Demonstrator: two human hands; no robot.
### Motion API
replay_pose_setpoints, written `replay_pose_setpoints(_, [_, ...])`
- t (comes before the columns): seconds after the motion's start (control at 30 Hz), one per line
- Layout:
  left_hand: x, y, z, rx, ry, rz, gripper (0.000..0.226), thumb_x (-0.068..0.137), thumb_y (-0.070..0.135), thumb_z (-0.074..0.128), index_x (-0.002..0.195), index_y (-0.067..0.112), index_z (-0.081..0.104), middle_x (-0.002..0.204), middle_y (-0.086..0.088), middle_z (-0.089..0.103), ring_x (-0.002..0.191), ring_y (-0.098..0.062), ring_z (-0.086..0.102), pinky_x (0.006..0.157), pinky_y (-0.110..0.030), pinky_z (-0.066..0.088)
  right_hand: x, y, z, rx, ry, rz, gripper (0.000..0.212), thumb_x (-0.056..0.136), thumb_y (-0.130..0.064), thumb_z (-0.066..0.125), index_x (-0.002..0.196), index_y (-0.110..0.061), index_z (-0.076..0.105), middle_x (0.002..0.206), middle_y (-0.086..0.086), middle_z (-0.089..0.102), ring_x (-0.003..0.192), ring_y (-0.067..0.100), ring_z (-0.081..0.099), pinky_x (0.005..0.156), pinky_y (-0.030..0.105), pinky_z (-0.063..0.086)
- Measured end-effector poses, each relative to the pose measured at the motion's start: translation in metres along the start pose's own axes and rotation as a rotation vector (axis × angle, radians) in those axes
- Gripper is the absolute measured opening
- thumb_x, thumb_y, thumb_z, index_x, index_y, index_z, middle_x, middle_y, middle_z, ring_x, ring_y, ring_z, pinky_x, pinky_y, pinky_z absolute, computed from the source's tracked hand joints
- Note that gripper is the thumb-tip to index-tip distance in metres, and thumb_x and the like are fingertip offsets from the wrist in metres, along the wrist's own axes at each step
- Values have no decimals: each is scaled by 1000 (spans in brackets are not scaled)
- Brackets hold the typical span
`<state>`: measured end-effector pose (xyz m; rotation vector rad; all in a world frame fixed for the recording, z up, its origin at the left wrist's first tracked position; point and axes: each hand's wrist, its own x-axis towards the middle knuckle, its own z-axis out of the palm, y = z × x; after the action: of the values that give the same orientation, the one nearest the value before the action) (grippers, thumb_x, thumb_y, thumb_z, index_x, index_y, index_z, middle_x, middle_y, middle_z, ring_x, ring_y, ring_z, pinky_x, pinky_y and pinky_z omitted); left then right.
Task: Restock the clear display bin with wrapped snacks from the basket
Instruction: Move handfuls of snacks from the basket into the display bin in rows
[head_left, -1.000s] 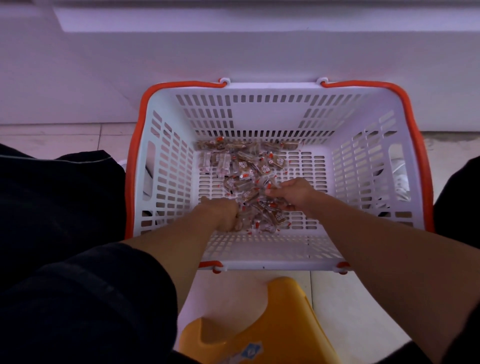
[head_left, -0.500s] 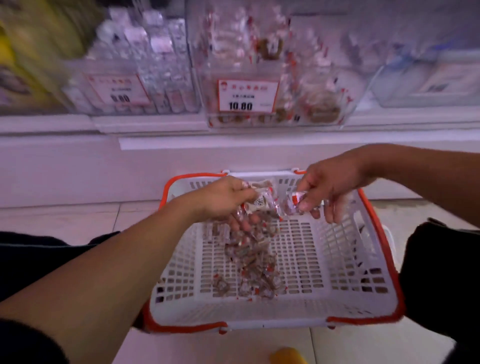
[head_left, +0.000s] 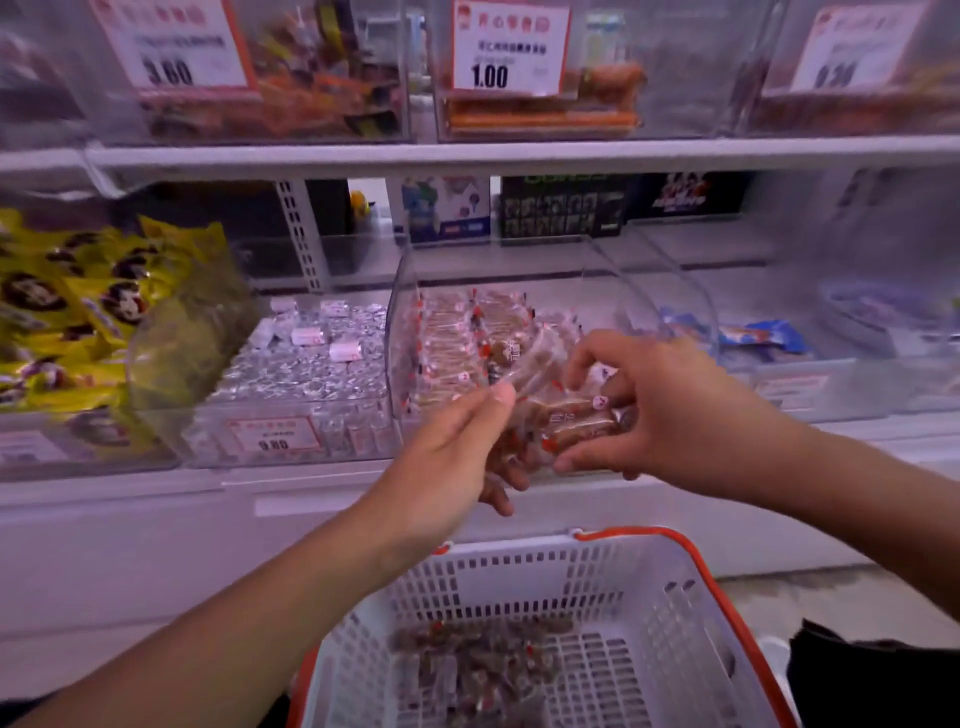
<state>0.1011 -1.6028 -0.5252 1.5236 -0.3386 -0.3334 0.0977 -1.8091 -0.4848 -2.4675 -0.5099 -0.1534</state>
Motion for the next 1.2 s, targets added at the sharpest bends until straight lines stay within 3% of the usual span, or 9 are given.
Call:
replay_pose_setpoints(0.1, [5,-1,7,19,-1,4,66,78,71,43,120,25,66,90,-9,68,69,-20,66,56,-31,53,1,2,-2,-138,-7,-38,73,61,-40,90,116,-38,42,67,-18,61,61,-13,57,55,7,42])
replay_pose_setpoints(0.2, [12,-4,14,47,53,55,51,88,60,39,105,24,71,74,-13,66,64,-20,63,53,-34,54,2,0,2,-121,-11,-71,73,60,-37,91,112,-39,40,71,-23,57,66,-21,54,61,1,41])
replay_pose_setpoints(0.37, [23,-1,21,-15,83,33,42,105,34,40,88,23,77,77,-15,73,59,-20,65,53,-33,59,8,-1,8,7,93,47,111,49,-33,96,141,-35,33,76,-4,71,70,1,68,70,29,55])
replay_pose_setpoints(0.57, [41,3,17,-127,197,-51,32,70,47,65,88,25,79,95,-10,77,96,-34,71,95,-63,49,12,-1,11,298,56,65,95,49,-21,98,129,-37,50,91,-6,76,81,8,74,80,40,60])
replay_pose_setpoints(0.73, [44,2,18,-213,183,-74,46,69,49,66,100,16,73,101,-15,75,87,-31,72,68,-42,55,13,-5,13,201,121,69,58,52,-27,96,101,-28,65,83,-8,74,72,5,71,70,38,59])
replay_pose_setpoints(0.8, [41,2,22,-199,171,-39,50,68,55,73,100,16,71,97,-11,76,88,-28,73,71,-39,53,13,-6,17,137,188,80,49,53,-32,95,93,-25,68,81,-7,71,70,5,67,68,36,56])
replay_pose_setpoints(0.97, [35,0,30,-160,225,36,35,76,50,68,90,18,63,90,-9,76,85,-24,72,83,-46,55,14,-9,24,18,251,8,49,52,-47,83,94,-25,69,82,-10,66,72,3,61,65,28,51])
replay_pose_setpoints(1.1, [37,2,22,-113,257,79,24,94,38,58,98,14,61,85,-6,76,73,-18,72,60,-35,60,16,-4,15,69,217,-52,56,53,-48,86,103,-31,65,83,-19,68,70,1,63,57,11,47])
replay_pose_setpoints(1.2, [39,4,15,-74,294,95,28,96,44,57,95,17,64,86,-4,76,77,-17,72,64,-34,58,18,2,8,108,161,-107,54,64,-32,89,111,-31,62,93,-17,68,80,8,64,61,23,56])
